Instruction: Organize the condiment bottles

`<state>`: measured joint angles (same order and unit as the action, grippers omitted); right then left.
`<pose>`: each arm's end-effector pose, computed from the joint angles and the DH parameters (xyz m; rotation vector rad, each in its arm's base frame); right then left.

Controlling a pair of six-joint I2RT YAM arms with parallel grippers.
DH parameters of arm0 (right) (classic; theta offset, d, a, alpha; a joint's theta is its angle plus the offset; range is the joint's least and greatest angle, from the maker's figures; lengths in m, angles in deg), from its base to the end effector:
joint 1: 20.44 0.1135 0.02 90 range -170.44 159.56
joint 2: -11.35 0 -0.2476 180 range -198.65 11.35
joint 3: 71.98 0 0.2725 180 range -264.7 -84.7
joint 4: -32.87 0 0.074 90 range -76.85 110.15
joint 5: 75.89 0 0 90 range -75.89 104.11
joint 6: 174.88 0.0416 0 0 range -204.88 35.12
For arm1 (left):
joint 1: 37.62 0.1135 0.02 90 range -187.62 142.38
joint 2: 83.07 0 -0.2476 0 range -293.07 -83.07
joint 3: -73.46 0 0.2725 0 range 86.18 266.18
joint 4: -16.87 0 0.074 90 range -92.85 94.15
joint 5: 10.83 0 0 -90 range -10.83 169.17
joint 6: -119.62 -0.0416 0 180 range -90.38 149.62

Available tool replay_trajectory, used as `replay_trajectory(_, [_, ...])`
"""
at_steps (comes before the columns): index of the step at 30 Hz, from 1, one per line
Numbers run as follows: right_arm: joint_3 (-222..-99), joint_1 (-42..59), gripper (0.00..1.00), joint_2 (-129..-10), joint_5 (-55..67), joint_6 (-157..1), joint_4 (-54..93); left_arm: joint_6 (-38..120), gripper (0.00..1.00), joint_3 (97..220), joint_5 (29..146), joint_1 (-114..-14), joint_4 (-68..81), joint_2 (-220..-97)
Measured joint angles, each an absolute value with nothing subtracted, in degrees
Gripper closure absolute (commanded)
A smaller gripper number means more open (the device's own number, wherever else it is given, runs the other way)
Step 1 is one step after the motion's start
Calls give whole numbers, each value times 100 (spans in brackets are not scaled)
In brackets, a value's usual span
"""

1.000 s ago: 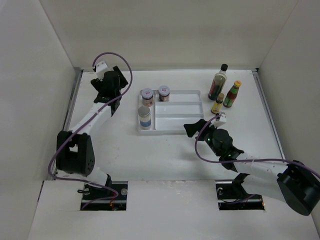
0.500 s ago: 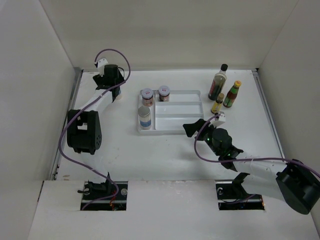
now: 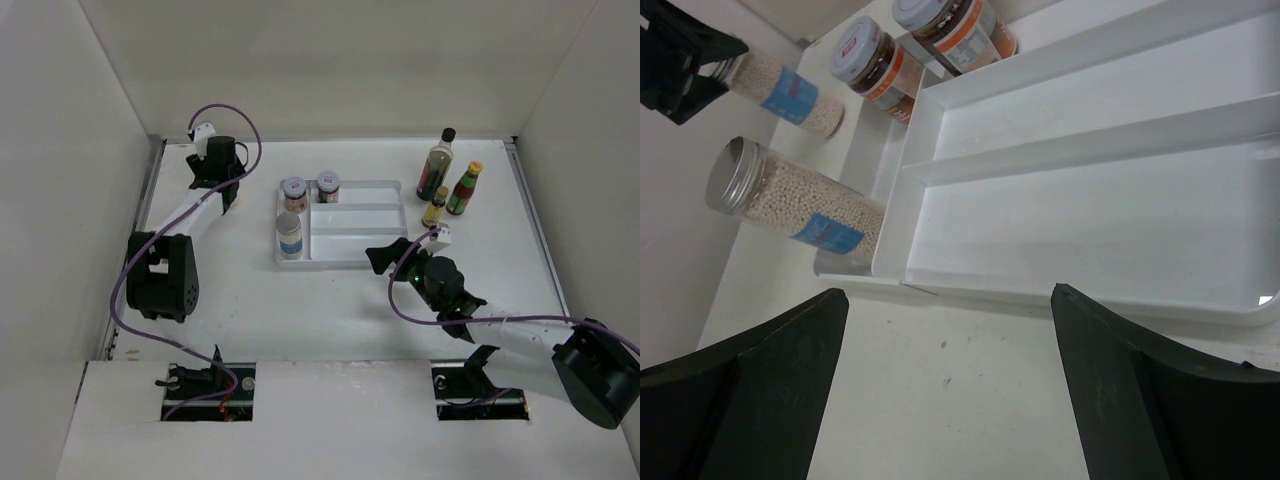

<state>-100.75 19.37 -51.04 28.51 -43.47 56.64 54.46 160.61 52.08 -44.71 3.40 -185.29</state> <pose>0.1947 0.1488 0.1625 0.2163 1.7962 0.8127 0.4321 -0.0347 0.2316 -0.5893 1.9245 0.1357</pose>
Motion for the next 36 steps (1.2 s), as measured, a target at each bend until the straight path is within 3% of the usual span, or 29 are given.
replay_trajectory(14, [-10075,1937,14,-5001,2848,-4349,5659,4967,67,15838,4672,-6211,1135,-16028])
replay_trajectory(16, [-10073,1937,20,-4861,2855,-4351,5662,4941,67,15895,4685,-6541,1234,-15987])
replay_trajectory(20, [-10025,1937,53,-4455,2990,-4375,5670,4908,67,15900,4773,-7345,1249,-16094])
replay_trajectory(22, [-9933,1930,60,-4184,3117,-4369,5666,4910,67,15873,4836,-7701,1249,-16201])
replay_trajectory(28, [-9738,1891,55,-3744,3471,-4347,5646,4919,67,15404,4858,-8475,1299,-16487])
replay_trajectory(36, [-9693,1808,49,-3731,3570,-4334,5611,5098,68,14722,4808,-8654,1437,-17115])
